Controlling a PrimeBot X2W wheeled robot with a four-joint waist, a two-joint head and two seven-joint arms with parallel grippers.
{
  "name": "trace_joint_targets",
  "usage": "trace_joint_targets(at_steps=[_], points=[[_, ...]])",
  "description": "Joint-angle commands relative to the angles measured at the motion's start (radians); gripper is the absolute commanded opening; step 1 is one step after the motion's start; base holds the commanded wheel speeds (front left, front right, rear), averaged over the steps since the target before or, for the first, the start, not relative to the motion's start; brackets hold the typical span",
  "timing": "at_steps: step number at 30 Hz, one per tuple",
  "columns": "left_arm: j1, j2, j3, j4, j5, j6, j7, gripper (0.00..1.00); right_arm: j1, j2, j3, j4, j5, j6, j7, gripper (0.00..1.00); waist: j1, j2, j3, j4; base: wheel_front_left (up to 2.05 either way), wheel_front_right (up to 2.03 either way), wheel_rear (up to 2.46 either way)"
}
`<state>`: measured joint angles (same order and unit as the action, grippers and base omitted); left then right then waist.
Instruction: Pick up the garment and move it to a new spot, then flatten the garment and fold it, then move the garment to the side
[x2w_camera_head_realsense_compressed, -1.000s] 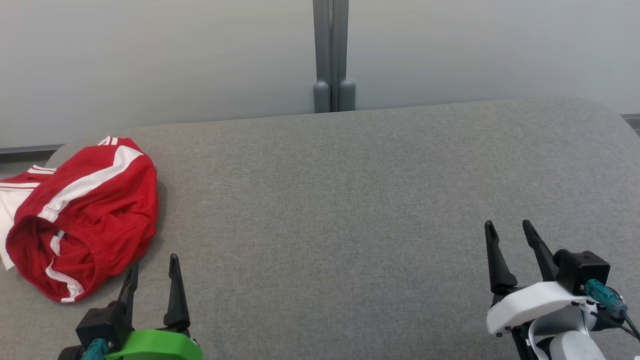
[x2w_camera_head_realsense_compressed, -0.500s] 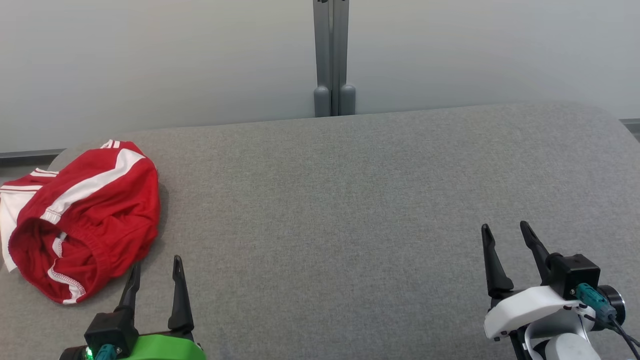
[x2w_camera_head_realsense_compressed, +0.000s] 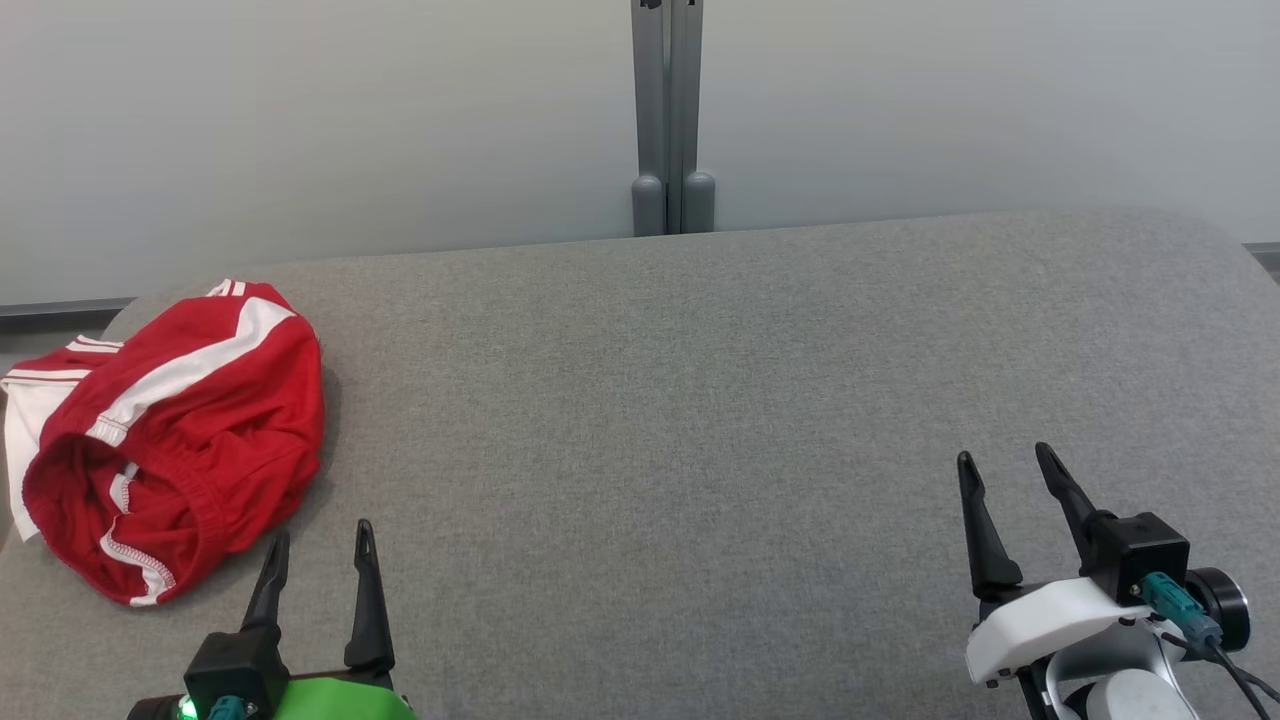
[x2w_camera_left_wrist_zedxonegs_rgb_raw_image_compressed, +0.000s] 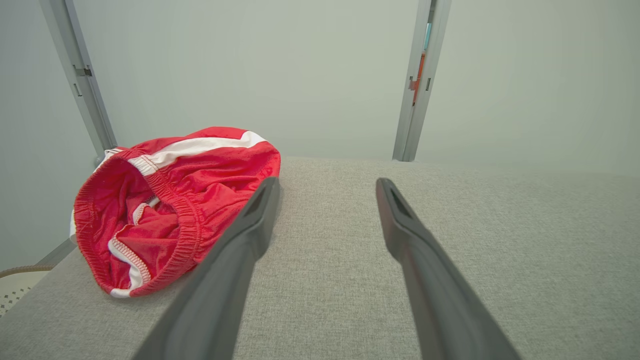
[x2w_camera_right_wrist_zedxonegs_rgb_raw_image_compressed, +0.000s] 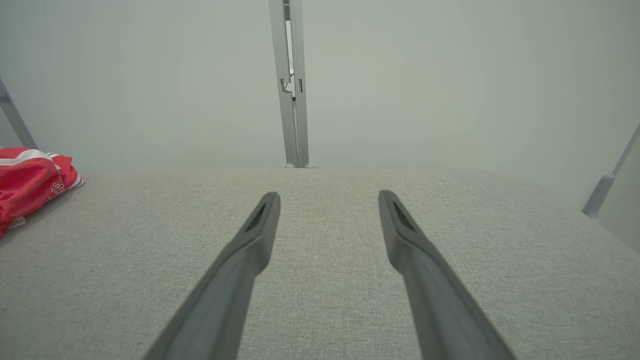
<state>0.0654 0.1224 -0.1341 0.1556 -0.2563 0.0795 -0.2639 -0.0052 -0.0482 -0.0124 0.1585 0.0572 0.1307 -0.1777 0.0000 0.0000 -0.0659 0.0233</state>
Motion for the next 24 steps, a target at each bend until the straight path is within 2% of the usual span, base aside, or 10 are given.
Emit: trace_joint_targets(at_steps=[1,6,11,16,23,24], points=[[0.011,0.003,-0.001,0.001,-0.008,0.001,-0.001,1.0,0.008,-0.004,0.0,0.001,0.001,0.0,-0.007,1.0,0.0,0.0,0.0,0.0,0.0,0.0,0.0],[0.011,0.001,-0.002,0.003,-0.016,0.002,-0.001,1.0,0.011,-0.004,-0.004,0.004,0.006,0.0,-0.009,1.0,0.0,0.0,0.003,0.006,0.0,0.0,0.0],[-0.009,0.008,-0.004,0.003,-0.017,0.0,0.0,1.0,0.021,-0.003,-0.005,0.005,0.007,0.0,-0.012,1.0,0.0,0.0,0.004,0.068,0.0,0.0,0.0],[-0.014,0.025,-0.011,-0.001,0.001,0.001,0.004,1.0,0.032,-0.003,-0.01,0.004,0.014,0.0,-0.021,1.0,0.0,0.0,-0.007,0.214,0.0,0.0,0.0],[0.018,0.067,0.007,-0.042,0.011,0.022,0.027,1.0,0.022,-0.003,0.006,0.016,0.041,0.0,-0.042,1.0,0.0,0.0,-0.018,0.443,0.0,0.0,0.0],[0.034,0.07,0.019,-0.053,0.008,0.034,0.026,1.0,0.01,-0.003,0.024,0.016,0.041,0.0,-0.043,1.0,0.0,0.0,-0.009,0.454,0.0,0.0,0.0]])
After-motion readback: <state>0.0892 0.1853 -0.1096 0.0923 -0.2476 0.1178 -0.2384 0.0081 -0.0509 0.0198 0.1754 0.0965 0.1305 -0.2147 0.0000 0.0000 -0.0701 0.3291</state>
